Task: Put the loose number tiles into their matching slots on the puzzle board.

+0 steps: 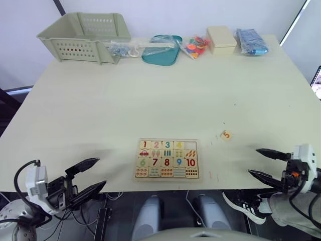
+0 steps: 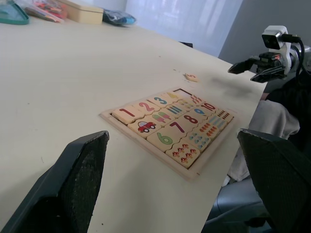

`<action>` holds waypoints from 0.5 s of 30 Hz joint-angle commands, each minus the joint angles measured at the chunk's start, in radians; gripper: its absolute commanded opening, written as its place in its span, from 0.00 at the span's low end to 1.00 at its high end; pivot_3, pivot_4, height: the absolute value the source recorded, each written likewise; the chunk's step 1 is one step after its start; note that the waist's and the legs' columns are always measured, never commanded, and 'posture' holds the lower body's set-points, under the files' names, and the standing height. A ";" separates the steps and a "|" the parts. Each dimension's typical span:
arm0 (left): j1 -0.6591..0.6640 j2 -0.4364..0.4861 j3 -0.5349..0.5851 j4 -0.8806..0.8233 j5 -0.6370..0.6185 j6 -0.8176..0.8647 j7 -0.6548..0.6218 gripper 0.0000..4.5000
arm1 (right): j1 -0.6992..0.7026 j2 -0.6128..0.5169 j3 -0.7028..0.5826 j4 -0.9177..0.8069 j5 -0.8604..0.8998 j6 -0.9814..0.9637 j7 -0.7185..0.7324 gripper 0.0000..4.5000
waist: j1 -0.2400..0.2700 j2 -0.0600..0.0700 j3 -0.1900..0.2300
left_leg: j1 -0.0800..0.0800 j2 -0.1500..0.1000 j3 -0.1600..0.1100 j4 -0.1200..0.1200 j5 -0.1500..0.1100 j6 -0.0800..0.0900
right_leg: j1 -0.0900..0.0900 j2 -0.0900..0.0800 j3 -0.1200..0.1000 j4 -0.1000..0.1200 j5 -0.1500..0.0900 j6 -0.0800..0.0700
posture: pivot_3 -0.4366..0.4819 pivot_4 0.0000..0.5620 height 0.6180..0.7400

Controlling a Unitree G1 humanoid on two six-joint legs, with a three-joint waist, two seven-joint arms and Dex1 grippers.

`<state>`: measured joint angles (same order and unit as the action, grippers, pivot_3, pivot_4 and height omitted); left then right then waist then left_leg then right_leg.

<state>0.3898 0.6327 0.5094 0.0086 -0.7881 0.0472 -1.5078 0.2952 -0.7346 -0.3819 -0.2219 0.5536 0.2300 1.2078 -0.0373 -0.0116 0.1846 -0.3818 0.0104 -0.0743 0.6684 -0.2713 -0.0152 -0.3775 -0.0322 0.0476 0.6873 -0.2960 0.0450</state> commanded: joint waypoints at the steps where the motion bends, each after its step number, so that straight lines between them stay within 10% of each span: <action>1: 0.000 0.010 0.015 -0.029 -0.010 0.001 -0.015 1.00 | -0.043 -0.037 0.001 -0.049 0.033 0.017 0.009 1.00 | -0.001 0.000 0.000 | 0.000 0.000 0.000 0.000 0.000 0.000 | 0.000 0.000 0.000 0.000 0.000 0.000 | 0.48 0.27 1.00; 15: -0.008 0.129 -0.014 -0.057 -0.055 0.034 -0.107 1.00 | -0.675 -0.224 0.345 0.352 -0.142 -0.095 0.345 1.00 | -0.001 0.001 0.001 | -0.002 0.001 -0.001 -0.004 0.000 0.000 | 0.000 -0.001 -0.002 -0.009 0.001 0.000 | 0.48 0.27 1.00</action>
<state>0.3757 0.7461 0.4960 -0.0501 -0.8169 0.0936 -1.5800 -0.3529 -0.9515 -0.0515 0.0829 0.4487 0.2065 1.5036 -0.0380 -0.0103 0.1858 -0.3840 0.0108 -0.0751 0.6639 -0.2714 -0.0149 -0.3779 -0.0339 0.0453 0.6786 -0.2952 0.0453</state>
